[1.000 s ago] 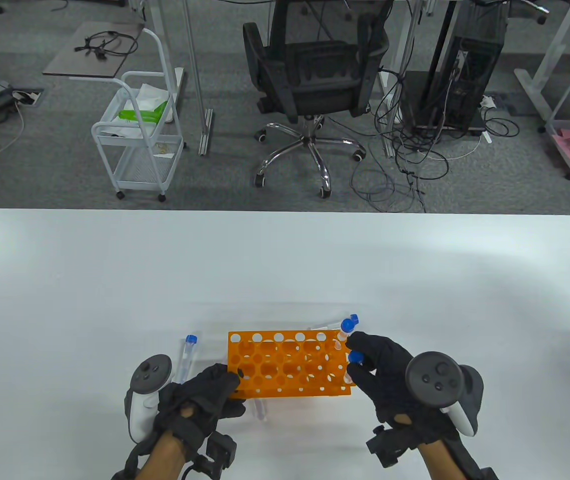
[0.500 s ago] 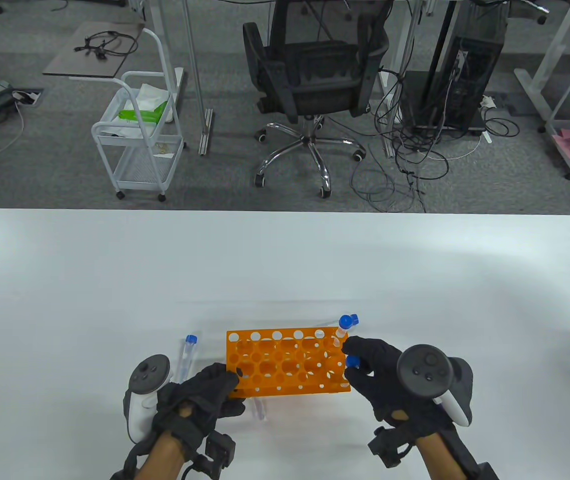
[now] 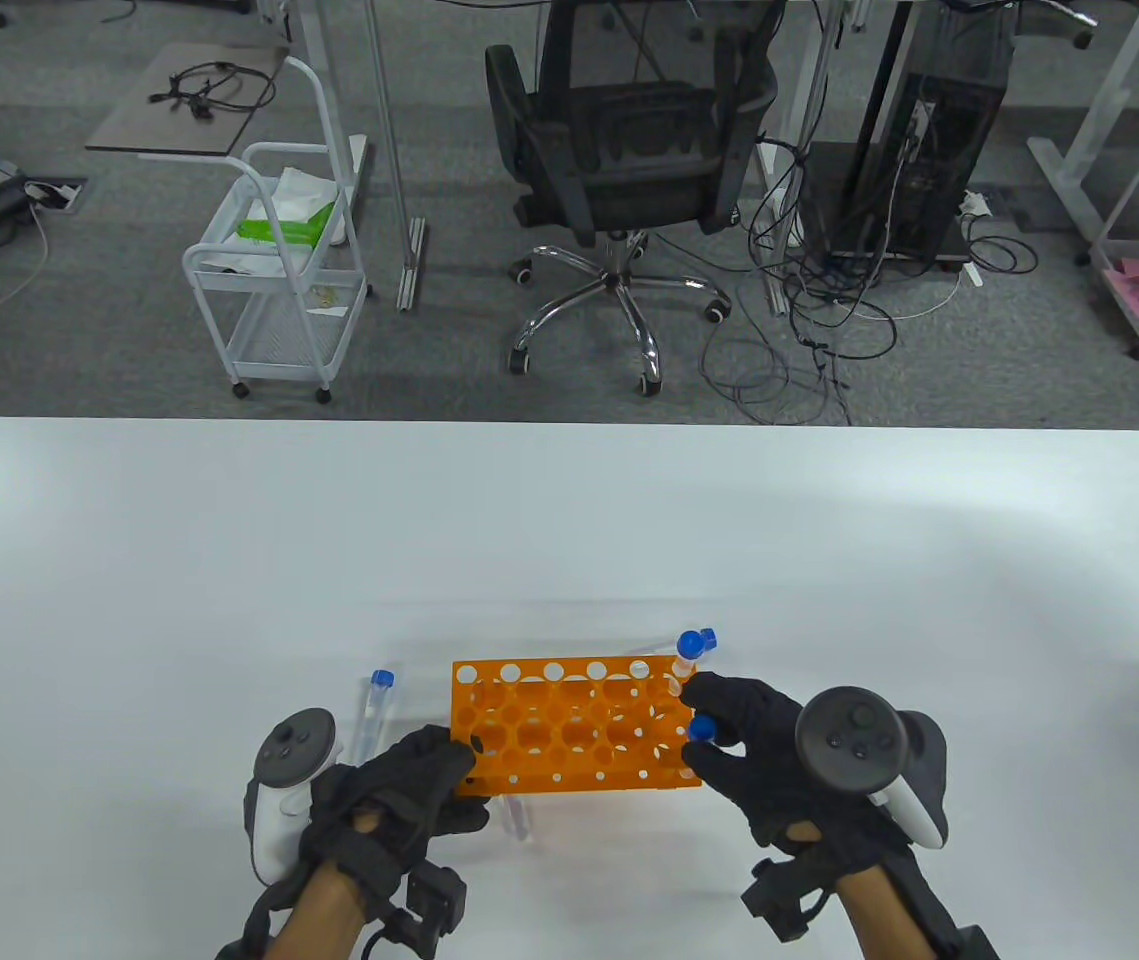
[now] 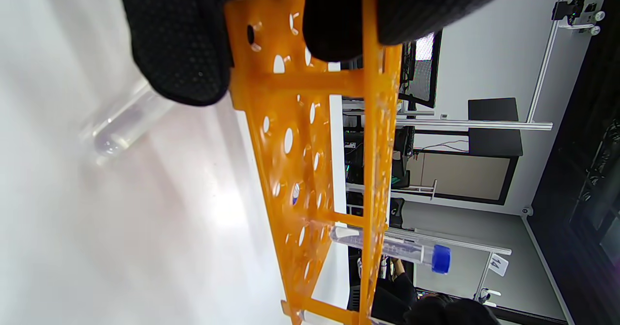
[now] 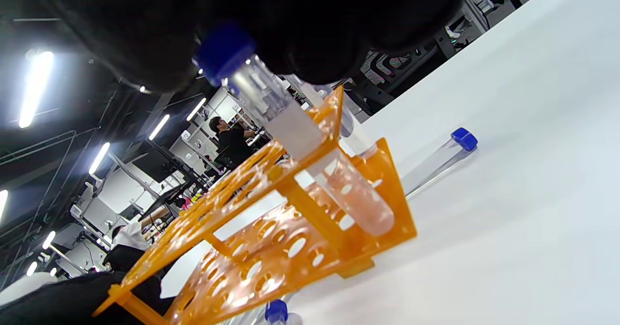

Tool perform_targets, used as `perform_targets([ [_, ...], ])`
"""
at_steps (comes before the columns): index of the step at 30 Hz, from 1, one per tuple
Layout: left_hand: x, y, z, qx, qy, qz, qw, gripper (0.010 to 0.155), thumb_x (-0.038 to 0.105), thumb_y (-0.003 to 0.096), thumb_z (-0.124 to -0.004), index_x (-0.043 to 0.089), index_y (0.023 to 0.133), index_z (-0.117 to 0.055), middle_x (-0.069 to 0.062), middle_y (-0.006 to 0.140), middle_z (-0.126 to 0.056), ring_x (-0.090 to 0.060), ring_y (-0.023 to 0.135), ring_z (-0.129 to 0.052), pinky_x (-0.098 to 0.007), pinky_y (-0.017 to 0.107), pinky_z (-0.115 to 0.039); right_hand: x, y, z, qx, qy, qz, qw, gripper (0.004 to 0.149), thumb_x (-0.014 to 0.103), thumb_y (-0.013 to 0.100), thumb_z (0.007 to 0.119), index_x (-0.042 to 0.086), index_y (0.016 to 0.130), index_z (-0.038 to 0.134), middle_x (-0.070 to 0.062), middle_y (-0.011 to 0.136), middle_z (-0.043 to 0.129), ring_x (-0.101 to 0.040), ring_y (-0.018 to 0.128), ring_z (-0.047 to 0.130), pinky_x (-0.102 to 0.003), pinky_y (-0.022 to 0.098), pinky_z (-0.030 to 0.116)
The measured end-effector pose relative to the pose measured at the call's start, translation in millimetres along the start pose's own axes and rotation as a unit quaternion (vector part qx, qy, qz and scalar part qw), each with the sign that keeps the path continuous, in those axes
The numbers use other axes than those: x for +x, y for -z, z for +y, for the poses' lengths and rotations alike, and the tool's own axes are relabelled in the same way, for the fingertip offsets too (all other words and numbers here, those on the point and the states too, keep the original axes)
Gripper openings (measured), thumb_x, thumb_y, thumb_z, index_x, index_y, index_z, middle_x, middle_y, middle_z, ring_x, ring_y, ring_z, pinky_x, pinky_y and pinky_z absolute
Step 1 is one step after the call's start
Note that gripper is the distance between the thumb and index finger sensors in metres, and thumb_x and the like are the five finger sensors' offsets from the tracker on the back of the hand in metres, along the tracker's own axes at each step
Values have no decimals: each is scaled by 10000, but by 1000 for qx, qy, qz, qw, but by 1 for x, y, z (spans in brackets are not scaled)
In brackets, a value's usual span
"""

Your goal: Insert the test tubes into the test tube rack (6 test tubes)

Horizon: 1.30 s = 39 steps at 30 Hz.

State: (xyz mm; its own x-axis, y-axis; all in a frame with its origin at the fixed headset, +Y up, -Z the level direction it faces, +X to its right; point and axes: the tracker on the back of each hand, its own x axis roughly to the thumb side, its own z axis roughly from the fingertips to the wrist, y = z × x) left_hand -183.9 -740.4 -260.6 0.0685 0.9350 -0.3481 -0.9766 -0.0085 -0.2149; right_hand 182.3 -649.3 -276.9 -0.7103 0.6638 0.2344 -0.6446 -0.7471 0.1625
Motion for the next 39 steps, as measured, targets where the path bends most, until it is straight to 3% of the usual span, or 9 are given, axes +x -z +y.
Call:
perform_targets([
  [11,0,0,3,2,-5,-1,1000,437,385,468,-707,134,825,-733,-263,1043,-490,-435,802,-849,-435,507,-900,-35,7,-20,-62,57,67,994,650,607,424,774,312,988,642,-6,1025,725,-263,836,860,-441,562,784],
  [17,2,-2,9,5,-17,-6,1000,437,385,470,-706,133,826,-732,-265,1043,-491,-437,799,-851,-437,505,-900,-57,37,-15,-74,61,157,983,626,565,428,802,332,987,643,18,1044,716,-232,873,879,-359,627,826],
  [20,1,-1,12,8,-19,-5,1000,437,383,470,-705,131,826,-732,-268,1042,-490,-438,797,-852,-439,504,-899,-66,60,-7,-65,17,190,979,643,548,426,813,346,1002,611,22,1071,674,-236,919,843,-362,660,803],
  [24,0,0,15,9,-21,-2,1000,437,383,470,-705,131,827,-732,-267,1043,-488,-439,798,-850,-439,504,-899,-73,90,13,-17,-72,243,967,697,591,424,797,480,1035,481,79,1166,506,-297,1055,647,-476,733,669],
  [28,-1,0,18,8,-27,-1,1000,437,384,470,-706,131,826,-734,-267,1042,-491,-438,797,-851,-439,503,-899,-76,119,37,23,-148,252,956,716,578,421,806,513,1033,440,107,1194,410,-319,1106,534,-536,765,591],
  [31,-1,0,21,8,-28,-3,1000,439,387,471,-704,132,827,-732,-267,1042,-492,-436,795,-854,-437,501,-901,-81,131,54,60,-167,282,943,742,568,426,809,509,1041,397,95,1200,367,-321,1109,520,-516,790,562],
  [37,-1,1,25,10,-30,-2,999,438,386,471,-706,132,827,-732,-269,1041,-491,-436,794,-854,-438,500,-900,-91,143,75,83,-187,291,935,749,518,427,844,523,1023,391,85,1183,412,-268,1052,631,-456,790,608],
  [39,-1,1,26,10,-33,-2,999,439,385,471,-707,129,827,-734,-269,1041,-493,-438,792,-855,-439,498,-900,-92,145,79,79,-201,292,932,735,491,425,861,523,1016,426,83,1171,433,-241,1040,591,-442,798,573],
])
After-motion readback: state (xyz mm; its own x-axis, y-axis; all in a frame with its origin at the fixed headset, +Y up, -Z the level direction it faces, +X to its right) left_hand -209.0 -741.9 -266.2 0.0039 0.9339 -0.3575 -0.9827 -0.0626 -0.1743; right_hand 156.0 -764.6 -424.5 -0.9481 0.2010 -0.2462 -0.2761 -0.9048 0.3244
